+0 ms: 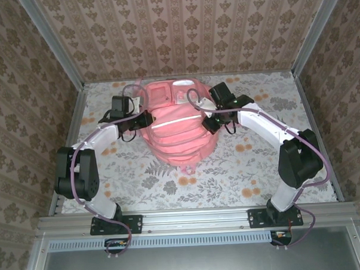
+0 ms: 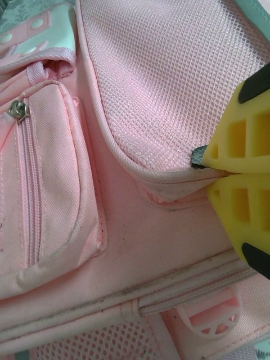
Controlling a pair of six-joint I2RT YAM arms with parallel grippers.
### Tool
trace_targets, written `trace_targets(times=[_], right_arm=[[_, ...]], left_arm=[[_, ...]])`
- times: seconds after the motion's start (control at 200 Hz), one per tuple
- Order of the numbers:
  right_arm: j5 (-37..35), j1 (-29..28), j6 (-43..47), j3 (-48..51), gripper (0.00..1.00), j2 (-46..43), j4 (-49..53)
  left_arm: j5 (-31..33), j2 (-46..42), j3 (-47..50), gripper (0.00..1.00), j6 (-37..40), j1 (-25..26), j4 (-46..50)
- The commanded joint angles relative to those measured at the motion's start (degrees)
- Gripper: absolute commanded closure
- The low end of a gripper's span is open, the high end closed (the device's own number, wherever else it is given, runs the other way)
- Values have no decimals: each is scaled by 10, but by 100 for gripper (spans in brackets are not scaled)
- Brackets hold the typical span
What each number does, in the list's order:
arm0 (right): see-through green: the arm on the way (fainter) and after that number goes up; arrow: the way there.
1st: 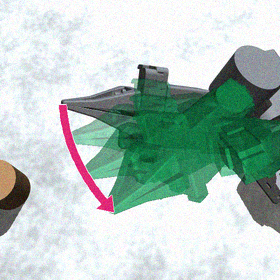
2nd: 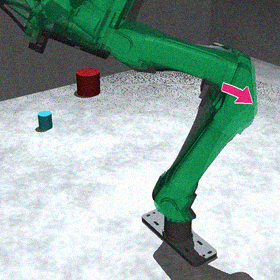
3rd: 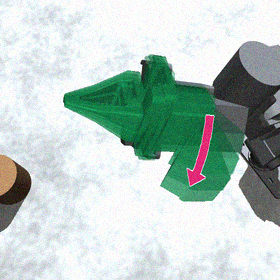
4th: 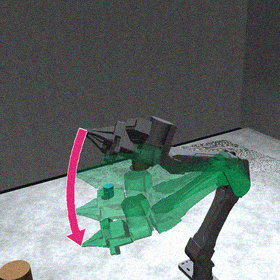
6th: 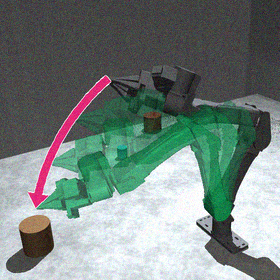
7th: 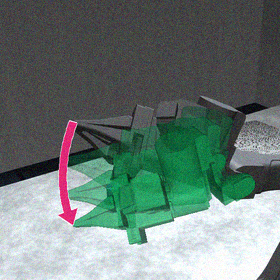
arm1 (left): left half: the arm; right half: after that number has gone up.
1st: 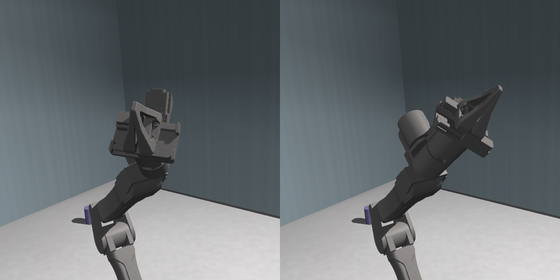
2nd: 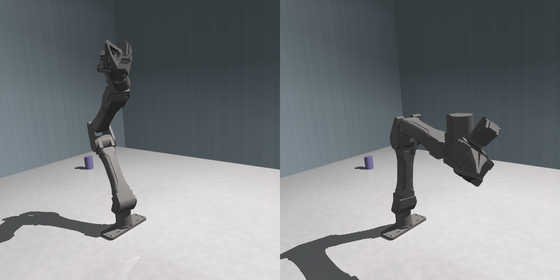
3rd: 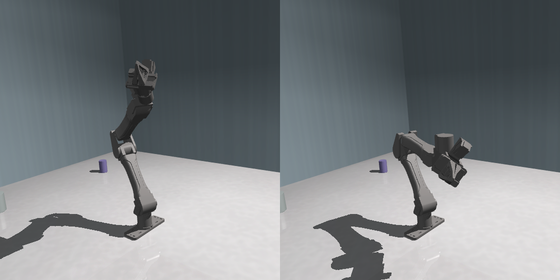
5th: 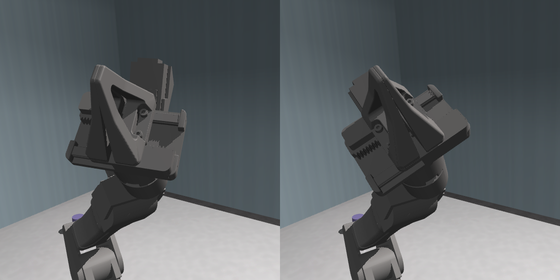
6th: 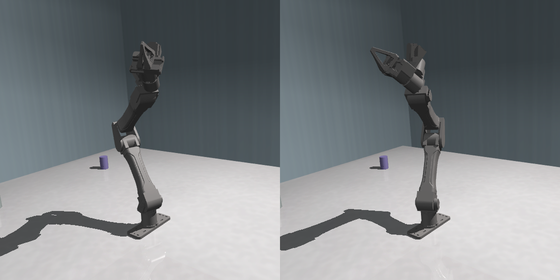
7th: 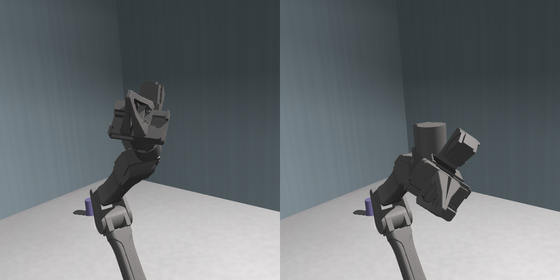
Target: Pack the student bag
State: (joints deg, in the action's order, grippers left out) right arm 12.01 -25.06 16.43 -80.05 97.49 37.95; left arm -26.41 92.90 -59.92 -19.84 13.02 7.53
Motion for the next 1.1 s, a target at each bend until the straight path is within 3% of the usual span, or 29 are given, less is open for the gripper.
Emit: trace_targets(times=[0.0, 0.17, 0.37, 0.535, 0.945, 1.095], right_arm=[[0, 7, 25, 1, 100, -26, -7], [54, 46, 40, -12, 100, -14, -35], [209, 8, 95, 4, 100, -46, -10], [191, -47, 112, 33, 100, -64, -5], [115, 29, 114, 42, 100, -45, 1], [129, 45, 104, 17, 100, -15, 25]], left_arm=[[13, 1, -20, 100, 56, -14, 19], [-3, -10, -8, 100, 108, -15, 35], [-6, -8, -26, 100, 130, -18, 44], [9, -5, -47, 100, 168, -25, 59], [83, 10, -79, 100, 379, -26, 170], [60, 15, -73, 100, 415, -28, 158]])
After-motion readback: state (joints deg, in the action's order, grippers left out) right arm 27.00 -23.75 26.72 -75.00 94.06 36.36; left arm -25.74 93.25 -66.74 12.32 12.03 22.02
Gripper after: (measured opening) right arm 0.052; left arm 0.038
